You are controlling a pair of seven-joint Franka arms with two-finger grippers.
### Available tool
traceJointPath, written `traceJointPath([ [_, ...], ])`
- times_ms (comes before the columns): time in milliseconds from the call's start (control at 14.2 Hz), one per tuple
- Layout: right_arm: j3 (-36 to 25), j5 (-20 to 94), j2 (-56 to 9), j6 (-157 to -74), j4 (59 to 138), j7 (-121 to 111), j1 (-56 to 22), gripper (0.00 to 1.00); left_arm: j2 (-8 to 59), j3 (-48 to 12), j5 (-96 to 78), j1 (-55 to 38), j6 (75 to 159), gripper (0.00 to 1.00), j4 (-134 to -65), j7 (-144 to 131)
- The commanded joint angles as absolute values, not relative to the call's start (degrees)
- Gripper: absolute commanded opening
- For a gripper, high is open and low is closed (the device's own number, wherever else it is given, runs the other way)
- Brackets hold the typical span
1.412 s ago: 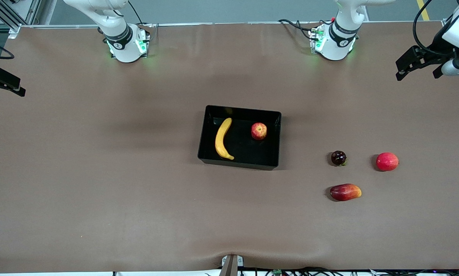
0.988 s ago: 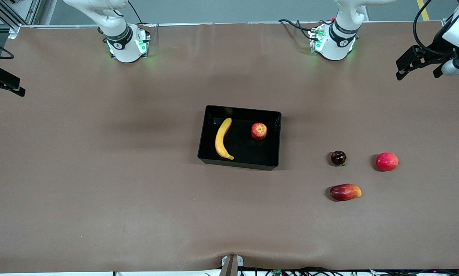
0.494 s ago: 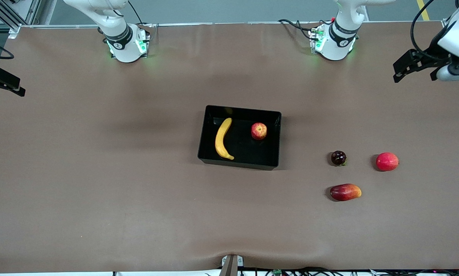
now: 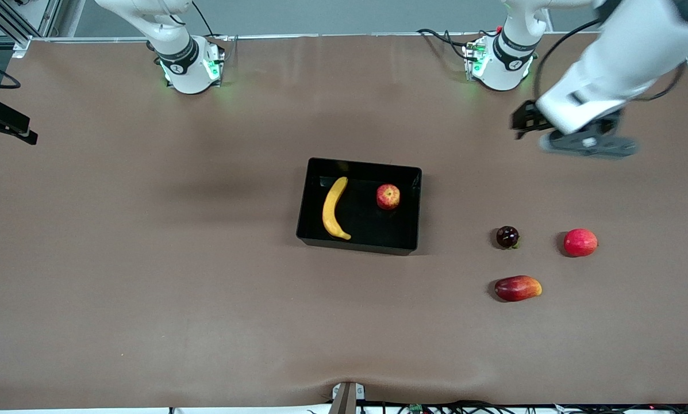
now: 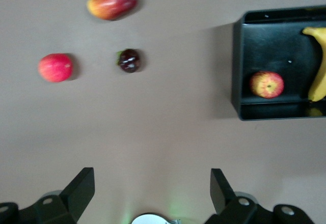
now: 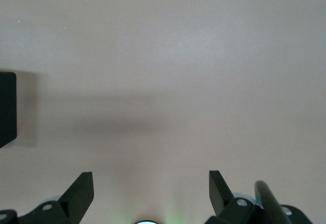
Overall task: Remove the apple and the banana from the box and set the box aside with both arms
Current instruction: 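Move the left gripper over the black box toward the apple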
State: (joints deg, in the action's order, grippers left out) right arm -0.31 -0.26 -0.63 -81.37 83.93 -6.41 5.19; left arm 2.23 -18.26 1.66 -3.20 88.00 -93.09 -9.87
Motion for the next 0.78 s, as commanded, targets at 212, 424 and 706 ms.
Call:
traceJointPath([
  [212, 0.5, -0.2, -1.2, -80.6, 82.8, -6.0, 6.3, 1.0, 9.1, -24.5, 2.7, -4.3, 99.9, 1.0, -96.6, -24.8],
  [424, 0.5, -0.2, -1.2, -80.6, 82.8, -6.0, 6.4, 1.0, 14.0, -24.6, 3.4, -7.5, 103.9, 1.0, -96.6, -35.0],
  [706, 0.5, -0.2, -1.2, -80.5, 82.8, -6.0, 6.4, 1.0, 16.4, -24.5, 3.6, -10.6, 113.4, 1.0, -101.2, -43.0],
])
